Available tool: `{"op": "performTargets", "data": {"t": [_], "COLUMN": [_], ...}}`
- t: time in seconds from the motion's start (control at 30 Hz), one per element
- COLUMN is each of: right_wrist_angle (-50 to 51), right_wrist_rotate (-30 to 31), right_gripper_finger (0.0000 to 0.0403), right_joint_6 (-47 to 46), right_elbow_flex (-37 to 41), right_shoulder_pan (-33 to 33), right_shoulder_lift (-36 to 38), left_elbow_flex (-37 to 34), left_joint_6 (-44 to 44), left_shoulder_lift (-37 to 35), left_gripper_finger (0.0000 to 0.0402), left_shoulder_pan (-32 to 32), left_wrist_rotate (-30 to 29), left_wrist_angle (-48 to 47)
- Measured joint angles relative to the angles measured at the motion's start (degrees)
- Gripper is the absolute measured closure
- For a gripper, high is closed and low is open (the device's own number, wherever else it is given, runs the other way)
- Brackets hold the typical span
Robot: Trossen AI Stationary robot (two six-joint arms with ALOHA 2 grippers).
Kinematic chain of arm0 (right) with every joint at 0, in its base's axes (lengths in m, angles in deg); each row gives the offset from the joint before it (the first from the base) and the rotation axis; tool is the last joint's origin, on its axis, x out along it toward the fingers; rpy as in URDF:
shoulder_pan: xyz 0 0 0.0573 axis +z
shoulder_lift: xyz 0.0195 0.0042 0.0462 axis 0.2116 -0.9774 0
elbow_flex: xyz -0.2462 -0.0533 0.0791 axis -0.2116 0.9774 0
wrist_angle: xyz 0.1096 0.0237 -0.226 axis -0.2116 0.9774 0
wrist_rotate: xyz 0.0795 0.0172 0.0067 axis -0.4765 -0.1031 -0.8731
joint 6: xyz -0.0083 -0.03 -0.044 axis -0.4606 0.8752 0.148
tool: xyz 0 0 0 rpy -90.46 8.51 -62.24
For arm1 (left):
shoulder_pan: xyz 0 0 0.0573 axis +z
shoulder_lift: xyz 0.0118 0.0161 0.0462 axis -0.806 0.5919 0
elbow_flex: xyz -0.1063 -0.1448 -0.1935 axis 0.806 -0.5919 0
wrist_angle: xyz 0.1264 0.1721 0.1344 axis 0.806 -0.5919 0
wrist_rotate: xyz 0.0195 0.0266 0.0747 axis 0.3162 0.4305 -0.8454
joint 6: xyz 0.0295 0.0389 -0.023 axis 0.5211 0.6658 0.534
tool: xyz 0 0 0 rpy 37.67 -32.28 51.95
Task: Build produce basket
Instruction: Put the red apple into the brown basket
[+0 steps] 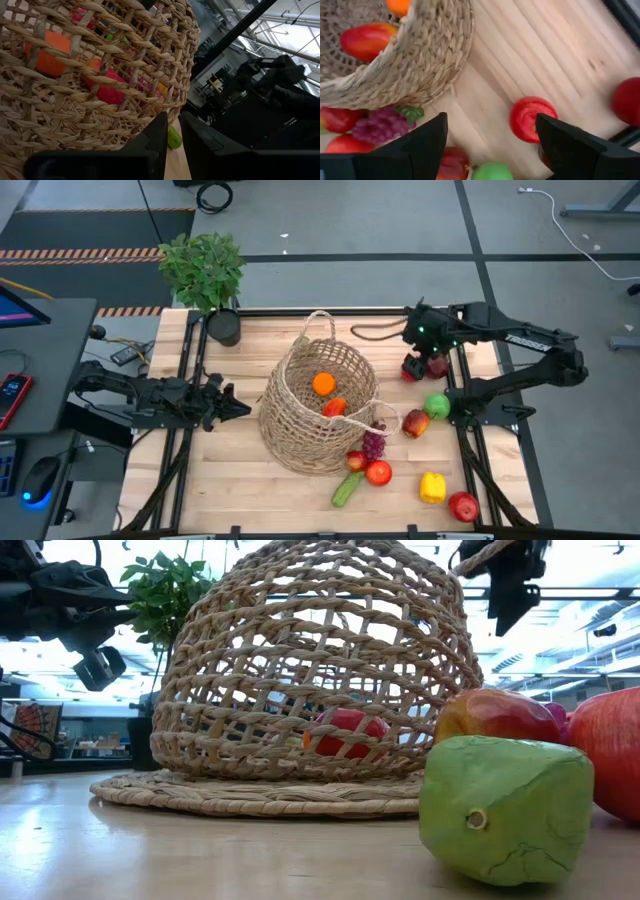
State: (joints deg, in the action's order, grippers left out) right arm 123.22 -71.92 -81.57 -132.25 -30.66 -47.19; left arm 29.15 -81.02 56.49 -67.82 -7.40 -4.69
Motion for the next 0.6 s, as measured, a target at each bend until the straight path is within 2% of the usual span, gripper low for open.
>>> {"op": "performTargets", "data": {"t": [0.1,0.23,0.47,0.6], "right_wrist_angle": [0.0,1.2,1.2,-0.3], "right_wrist_rotate": [-3.5,-3.9,-1.0,-0.8], "right_gripper_finger": [0.0097,0.0097,0.0095,0.0079], "right_joint_6": [2.4,6.9,10.6,15.1], "right_elbow_flex": [0.0,0.0,0.0,0.0], "right_shoulder_pan": [-5.9,-10.9,-11.3,-12.4], "right_shoulder_lift": [-1.0,-3.8,-10.4,-13.9], "left_elbow_flex": [0.0,0.0,0.0,0.0], "left_joint_6": [0.0,0.0,0.0,0.0], "left_shoulder_lift": [0.0,0.0,0.0,0.0], "left_gripper_finger": [0.0345,0.0345,0.0341,0.0345], "left_shoulder_pan": [0.0,0.0,0.0,0.0], "left_wrist_rotate": [0.0,0.0,0.0,0.0], "left_wrist_angle": [0.0,0.0,0.0,0.0]}}
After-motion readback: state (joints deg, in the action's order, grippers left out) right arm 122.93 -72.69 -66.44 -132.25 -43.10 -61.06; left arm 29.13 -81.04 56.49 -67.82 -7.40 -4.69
